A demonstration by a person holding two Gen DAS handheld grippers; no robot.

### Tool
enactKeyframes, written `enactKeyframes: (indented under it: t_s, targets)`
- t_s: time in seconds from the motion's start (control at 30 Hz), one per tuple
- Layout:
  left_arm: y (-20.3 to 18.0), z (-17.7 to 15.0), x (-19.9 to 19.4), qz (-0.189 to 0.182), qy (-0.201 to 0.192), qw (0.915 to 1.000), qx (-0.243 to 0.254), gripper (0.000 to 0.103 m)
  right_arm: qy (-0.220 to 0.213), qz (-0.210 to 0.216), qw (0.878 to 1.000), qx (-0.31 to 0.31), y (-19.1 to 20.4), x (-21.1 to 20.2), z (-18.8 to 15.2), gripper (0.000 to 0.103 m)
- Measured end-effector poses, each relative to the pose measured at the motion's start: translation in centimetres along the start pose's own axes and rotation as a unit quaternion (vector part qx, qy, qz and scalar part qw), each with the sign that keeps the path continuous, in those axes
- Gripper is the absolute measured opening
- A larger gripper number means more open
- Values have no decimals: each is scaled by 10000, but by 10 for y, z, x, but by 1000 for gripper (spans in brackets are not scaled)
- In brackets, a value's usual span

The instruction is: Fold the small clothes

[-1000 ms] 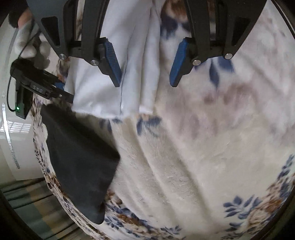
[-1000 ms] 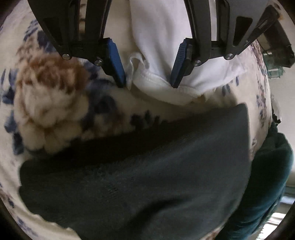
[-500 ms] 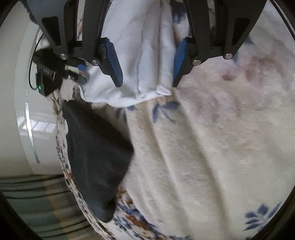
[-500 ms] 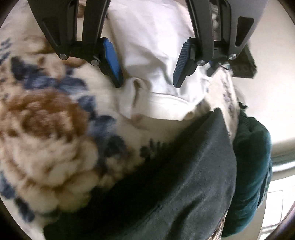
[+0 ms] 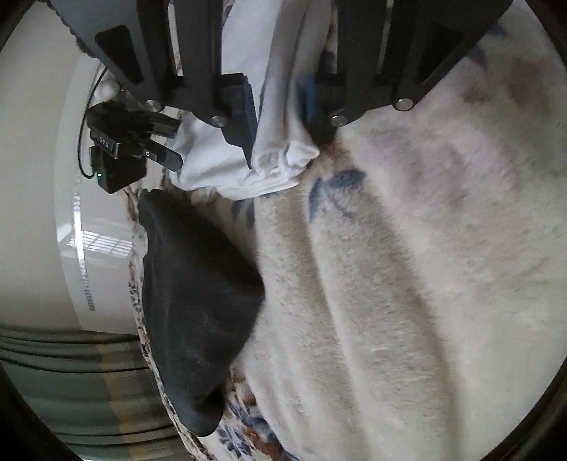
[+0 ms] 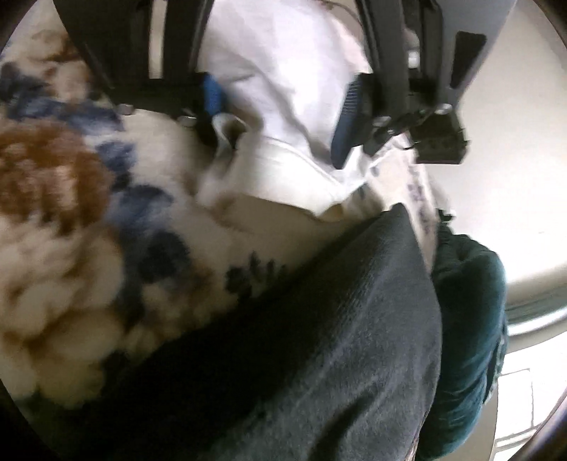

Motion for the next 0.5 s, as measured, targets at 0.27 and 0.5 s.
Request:
enactKeyframes:
  t_s: [0.27, 0.5]
  targets:
    - [-35, -5, -7, 476, -376, 9950, 799, 6, 124, -443, 9966, -681, 25, 24, -5, 9]
    - [-55, -17, -37, 467, -624, 9913, 1056, 6, -142, -329, 9938, -1048, 58, 10, -24, 5]
Point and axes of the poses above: each gripper's, at about its wrist camera, not at the fingertips, and x roughly the way its jaws point, y to its left, z to its top, the point moved 4 cm from there along x, roughly the way its jaws point, and after that the axes turned 6 degrees about z, right-handed, at the moved point
